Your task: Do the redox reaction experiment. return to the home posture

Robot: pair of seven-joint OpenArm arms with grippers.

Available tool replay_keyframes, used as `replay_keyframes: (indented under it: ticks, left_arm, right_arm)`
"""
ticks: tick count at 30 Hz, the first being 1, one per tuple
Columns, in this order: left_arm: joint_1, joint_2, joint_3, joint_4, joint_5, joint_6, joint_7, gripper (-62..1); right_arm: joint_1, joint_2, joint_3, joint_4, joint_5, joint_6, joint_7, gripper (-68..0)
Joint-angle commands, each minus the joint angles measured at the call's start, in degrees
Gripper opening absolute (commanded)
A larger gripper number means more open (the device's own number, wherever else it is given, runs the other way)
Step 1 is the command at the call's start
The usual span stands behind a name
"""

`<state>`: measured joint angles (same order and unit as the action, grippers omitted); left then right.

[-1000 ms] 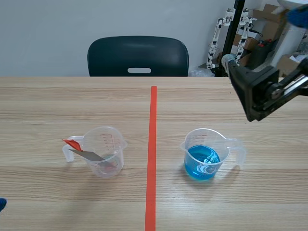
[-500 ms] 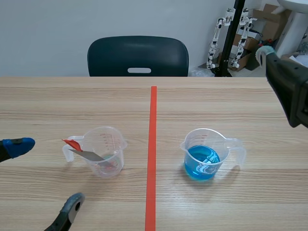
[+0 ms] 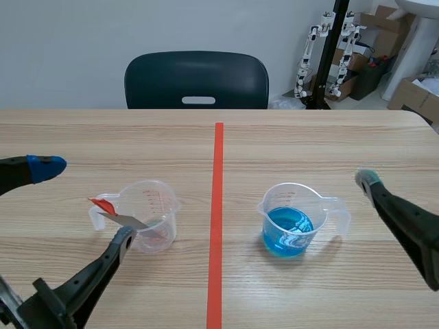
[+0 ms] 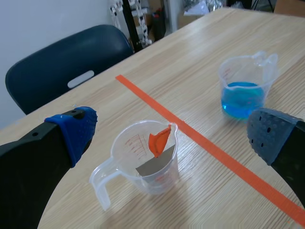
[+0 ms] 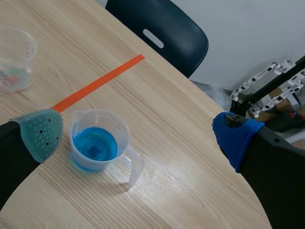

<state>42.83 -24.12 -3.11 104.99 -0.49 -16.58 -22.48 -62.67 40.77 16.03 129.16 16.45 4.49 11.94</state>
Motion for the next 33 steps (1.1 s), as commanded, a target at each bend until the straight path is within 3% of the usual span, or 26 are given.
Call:
replay_keyframes:
  ticks: [1, 5, 19, 33]
  left_arm:
    - [-0.37, 0.24, -0.35, 1.90, -0.59, 0.11, 0.96, 1.4]
    - [-1.14, 0.24, -0.44, 2.67, -0.57, 0.31, 3.13, 1.4]
    - [-1.09, 0.24, -0.57, 2.67, 0.81, 0.35, 3.08, 1.4]
    - [-0.94, 0.26, -0.57, 2.67, 1.81, 0.39, 3.08, 1.4]
  right_arm:
    - [-0.09, -0.11, 0.13, 0.42, 0.09, -0.44, 0.87, 0.4]
    - [-1.44, 0.87, 0.09, 0.42, -1.05, -0.17, 0.87, 0.4]
    - [-1.95, 10.27, 0.04, 0.42, -0.98, -0.11, 0.68, 0.4]
    - [-1.95, 10.32, 0.04, 0.42, -1.05, -0.20, 0.55, 0.4]
